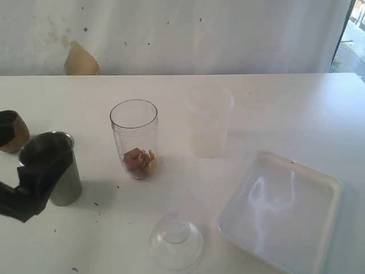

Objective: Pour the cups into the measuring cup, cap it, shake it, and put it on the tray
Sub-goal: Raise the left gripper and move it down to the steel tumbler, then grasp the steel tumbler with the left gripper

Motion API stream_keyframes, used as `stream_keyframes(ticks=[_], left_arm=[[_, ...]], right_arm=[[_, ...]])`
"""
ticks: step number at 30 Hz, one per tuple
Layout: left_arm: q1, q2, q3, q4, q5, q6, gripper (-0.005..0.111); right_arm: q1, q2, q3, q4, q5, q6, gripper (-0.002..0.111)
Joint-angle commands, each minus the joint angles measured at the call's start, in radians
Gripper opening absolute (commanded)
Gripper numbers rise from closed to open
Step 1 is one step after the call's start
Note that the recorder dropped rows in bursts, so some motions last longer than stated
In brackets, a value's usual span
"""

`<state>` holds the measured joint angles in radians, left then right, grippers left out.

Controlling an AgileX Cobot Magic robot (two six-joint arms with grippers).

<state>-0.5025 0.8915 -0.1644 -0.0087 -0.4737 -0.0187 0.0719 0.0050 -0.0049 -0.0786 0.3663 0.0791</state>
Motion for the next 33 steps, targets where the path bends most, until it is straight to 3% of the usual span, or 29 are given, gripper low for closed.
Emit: stream_keyframes(ticks=[1,4,15,24,28,33], left_arm=[[0.001,0.036,0.131,-0.267,-0.211,0.142,0.105],[0.001,0.057,0.143,-0.374,-0.221,0.175,0.105],[0.001,0.29,0.141,-0.266,-0.231,0.159,0.105],[0.001,0.51,0.141,-0.319,-0.458,0.109,0.105],[0.001,0.625,0.136,-0.228,-0.554,0.07,0.105],[0.001,0.756,0.065,-0.227,-0.581,0.07,0.105]], right_arm=[[-0.003,-0.005,0.005,-0.002,-0.015,0.004,0.0],[-0.003,-0.005,0.005,-0.002,-0.015,0.004,0.0],[-0.003,-0.005,0.005,-0.002,-0.015,0.004,0.0],[-0.003,-0.005,0.005,-0.002,-0.015,0.004,0.0],[-0.003,-0.005,0.005,-0.002,-0.015,0.004,0.0],[-0.003,-0.005,0.005,-0.002,-0.015,0.004,0.0]])
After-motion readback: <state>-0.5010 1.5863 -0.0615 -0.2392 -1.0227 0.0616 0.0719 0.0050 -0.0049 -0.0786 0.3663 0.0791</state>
